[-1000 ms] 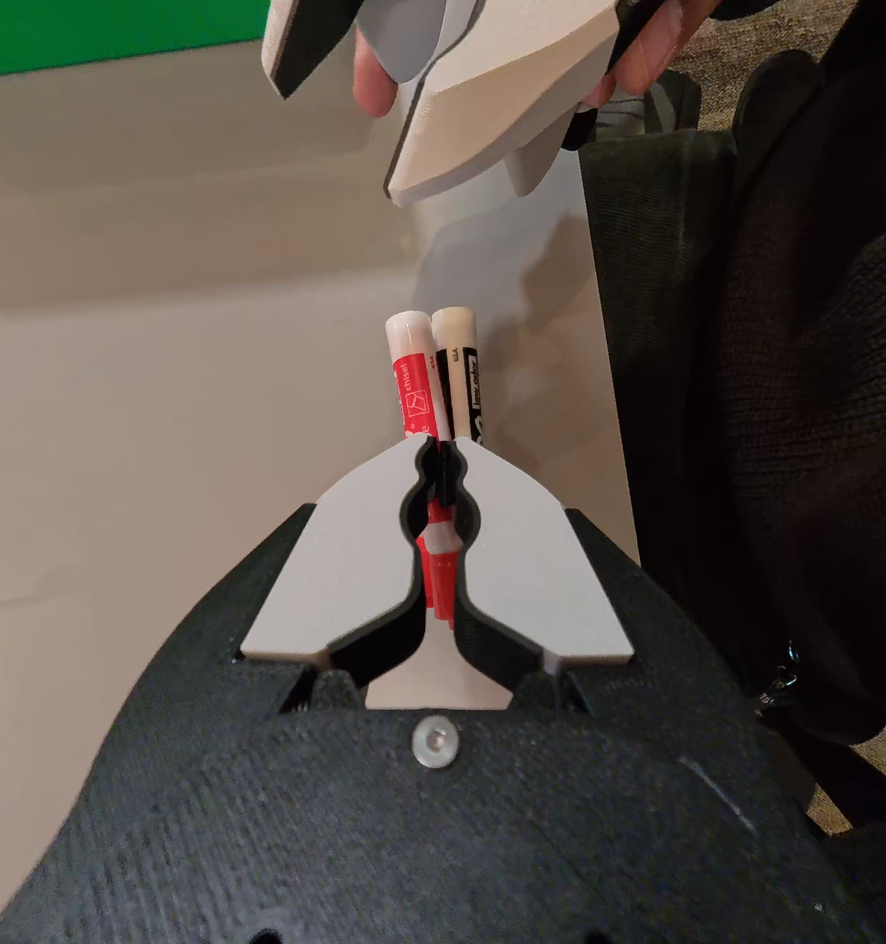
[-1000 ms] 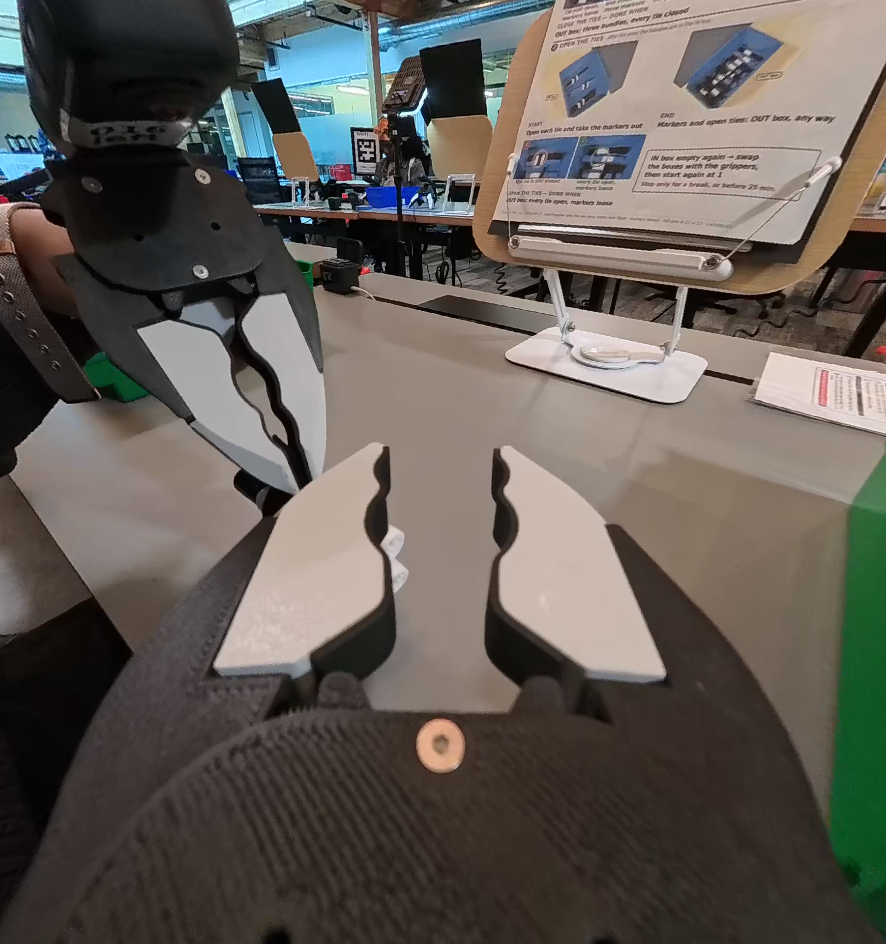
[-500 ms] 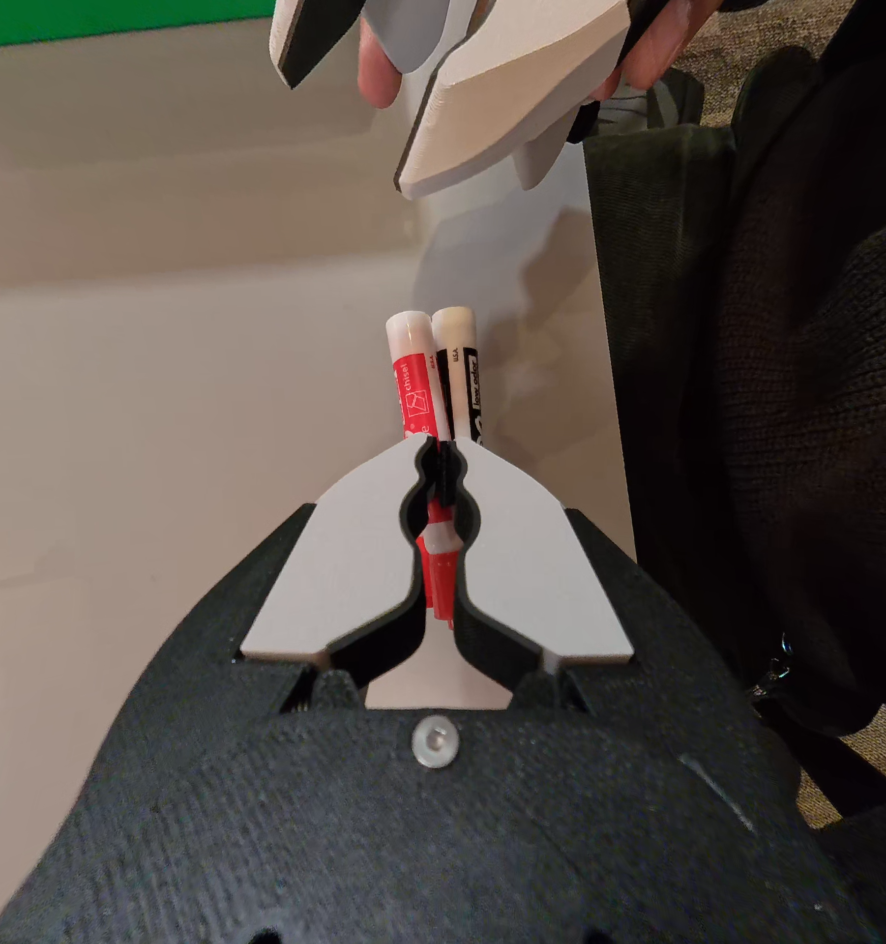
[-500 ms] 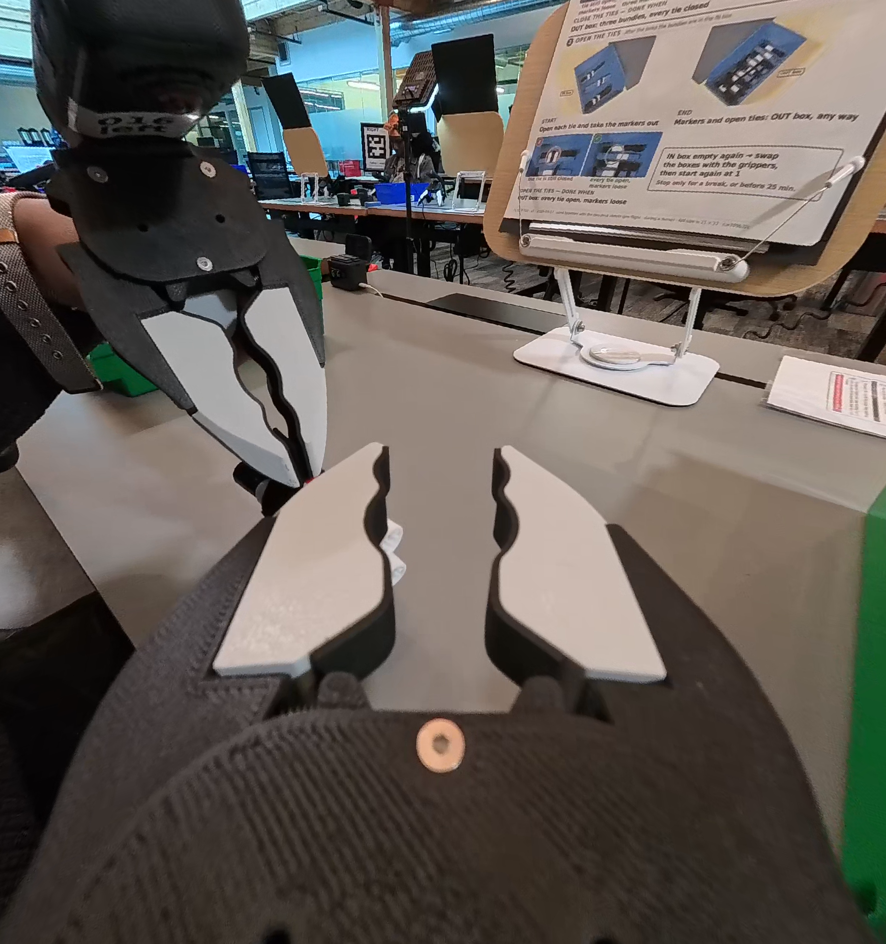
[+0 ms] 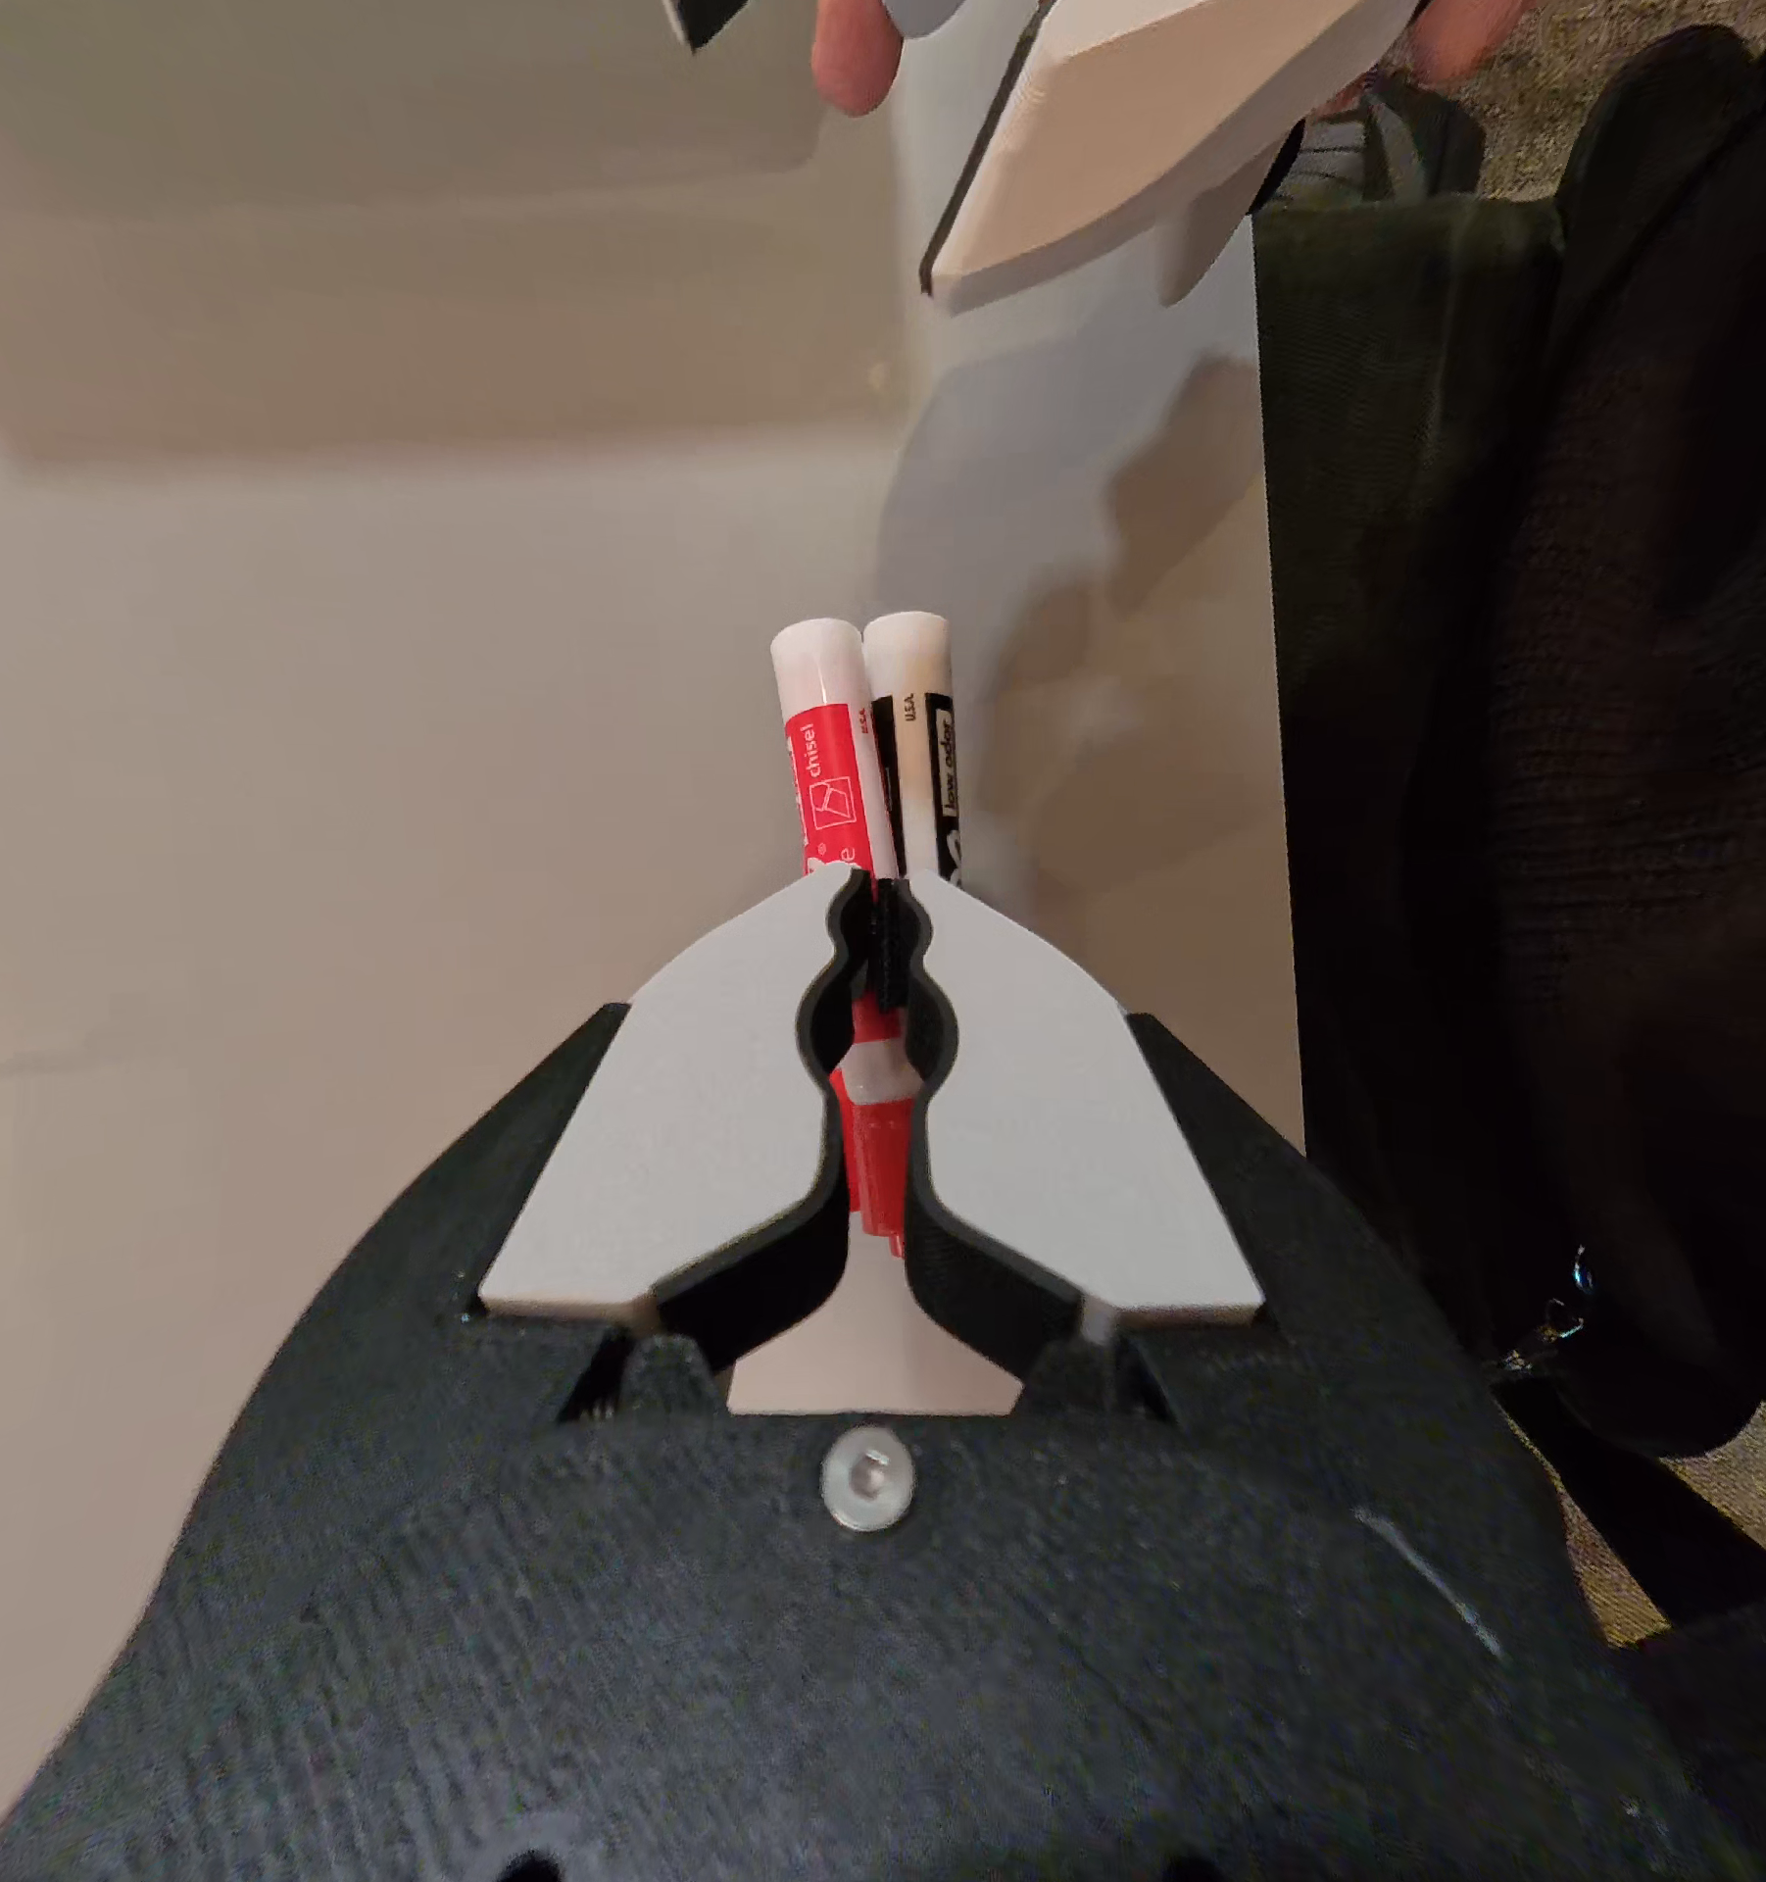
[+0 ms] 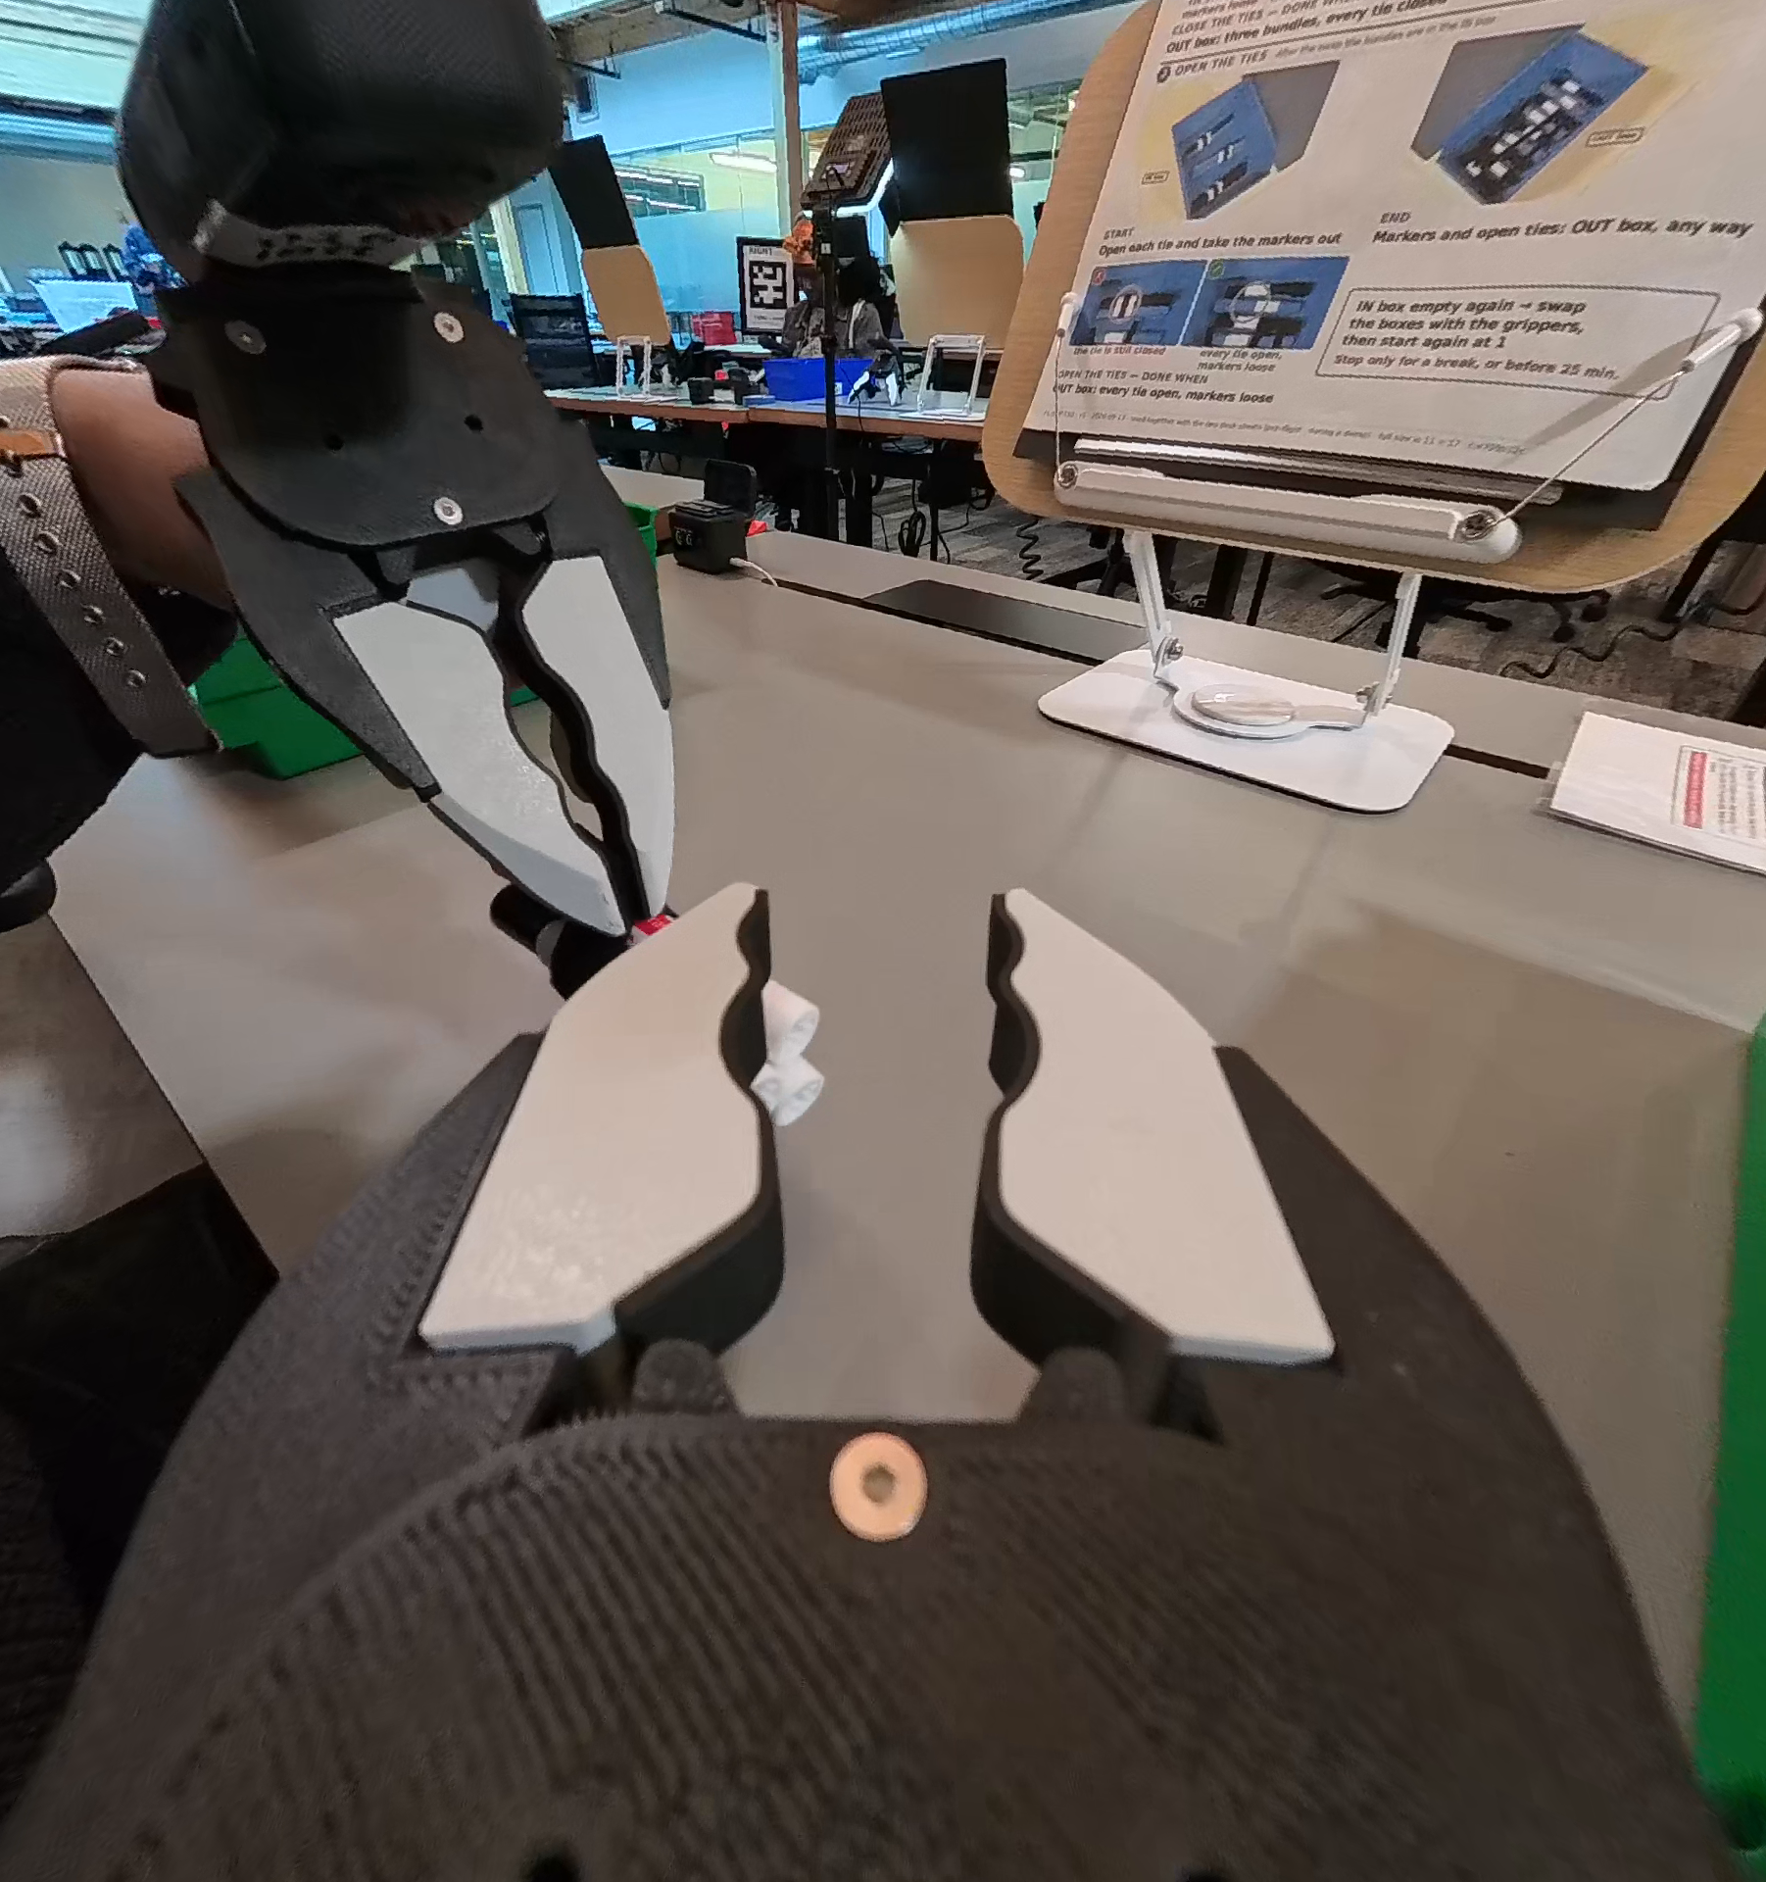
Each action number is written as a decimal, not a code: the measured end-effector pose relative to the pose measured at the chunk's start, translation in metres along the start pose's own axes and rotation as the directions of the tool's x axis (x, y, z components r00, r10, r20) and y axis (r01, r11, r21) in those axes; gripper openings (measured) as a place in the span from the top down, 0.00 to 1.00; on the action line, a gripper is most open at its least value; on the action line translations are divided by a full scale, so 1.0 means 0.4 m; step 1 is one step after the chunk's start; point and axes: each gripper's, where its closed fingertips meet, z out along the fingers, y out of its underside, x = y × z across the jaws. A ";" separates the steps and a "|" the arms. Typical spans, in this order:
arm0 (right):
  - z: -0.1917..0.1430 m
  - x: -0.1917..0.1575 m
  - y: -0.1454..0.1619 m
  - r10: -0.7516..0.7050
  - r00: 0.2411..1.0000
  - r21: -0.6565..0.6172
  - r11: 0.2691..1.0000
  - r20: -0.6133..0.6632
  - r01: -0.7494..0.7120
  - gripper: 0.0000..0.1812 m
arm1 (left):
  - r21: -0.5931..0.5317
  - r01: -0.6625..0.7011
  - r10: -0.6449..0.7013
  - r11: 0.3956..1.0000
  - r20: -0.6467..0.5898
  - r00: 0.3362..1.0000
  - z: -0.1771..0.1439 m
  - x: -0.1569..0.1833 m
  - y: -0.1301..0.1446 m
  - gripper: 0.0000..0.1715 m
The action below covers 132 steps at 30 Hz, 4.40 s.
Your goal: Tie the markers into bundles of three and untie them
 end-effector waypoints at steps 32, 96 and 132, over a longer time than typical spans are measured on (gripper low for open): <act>0.007 -0.019 0.013 0.071 0.996 -0.028 0.997 0.050 -0.069 0.71 | 0.017 0.020 -0.020 1.000 -0.015 1.000 -0.017 -0.001 0.009 0.96; 0.024 -0.086 0.077 0.208 0.963 -0.192 0.966 0.173 -0.174 0.51 | 0.061 0.057 -0.058 0.996 0.015 0.998 -0.088 -0.017 0.025 0.96; 0.006 -0.193 0.108 0.195 0.908 -0.279 0.956 0.371 -0.091 0.52 | 0.134 -0.057 0.075 0.989 -0.138 0.988 -0.092 0.099 -0.069 0.96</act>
